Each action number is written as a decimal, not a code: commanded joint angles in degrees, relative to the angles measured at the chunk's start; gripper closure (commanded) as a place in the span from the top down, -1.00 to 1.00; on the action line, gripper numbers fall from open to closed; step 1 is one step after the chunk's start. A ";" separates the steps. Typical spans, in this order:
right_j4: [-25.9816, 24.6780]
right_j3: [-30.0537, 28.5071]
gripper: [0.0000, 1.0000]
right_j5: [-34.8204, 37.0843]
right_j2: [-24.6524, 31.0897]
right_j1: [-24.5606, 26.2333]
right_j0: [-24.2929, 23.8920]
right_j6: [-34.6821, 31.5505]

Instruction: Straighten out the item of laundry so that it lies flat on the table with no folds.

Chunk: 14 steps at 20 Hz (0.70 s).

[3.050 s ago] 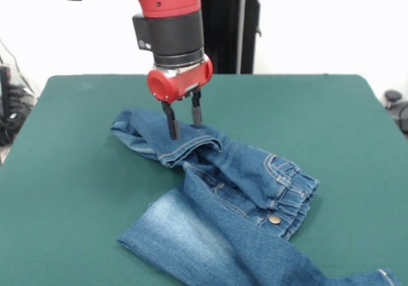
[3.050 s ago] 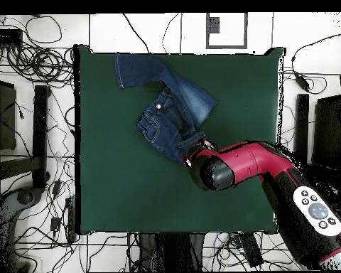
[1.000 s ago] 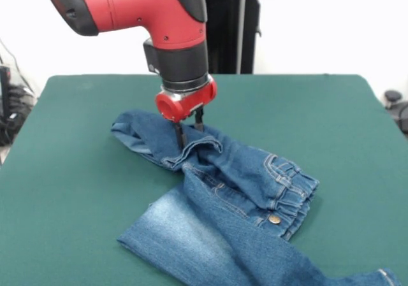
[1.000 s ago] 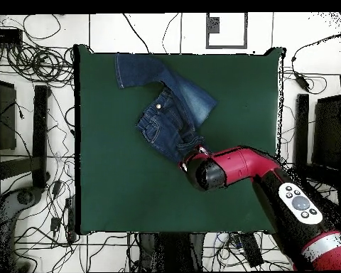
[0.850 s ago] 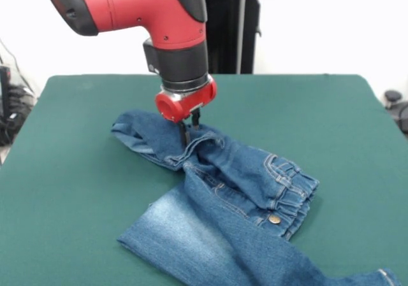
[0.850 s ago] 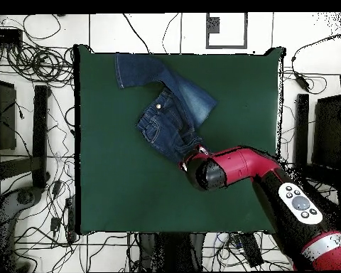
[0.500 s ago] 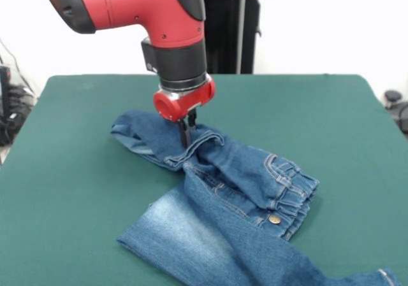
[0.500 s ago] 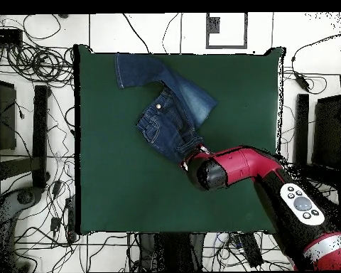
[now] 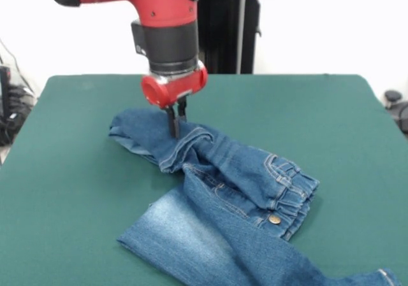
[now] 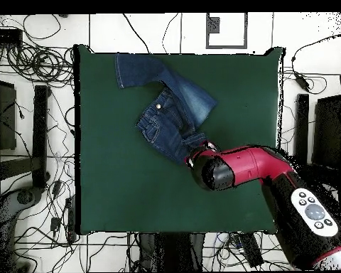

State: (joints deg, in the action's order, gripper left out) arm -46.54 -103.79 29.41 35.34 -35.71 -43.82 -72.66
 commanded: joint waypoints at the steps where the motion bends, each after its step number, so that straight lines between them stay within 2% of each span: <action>1: 2.96 -4.68 -1.00 8.89 -1.34 -7.76 0.89 1.92; 6: 1.95 -5.48 -1.00 9.64 -2.93 -9.44 0.18 2.46; 14: -1.17 -4.57 -1.00 8.81 -4.90 -8.61 -0.14 2.32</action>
State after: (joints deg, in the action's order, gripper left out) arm -45.61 -105.13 32.90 32.58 -45.19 -45.49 -72.66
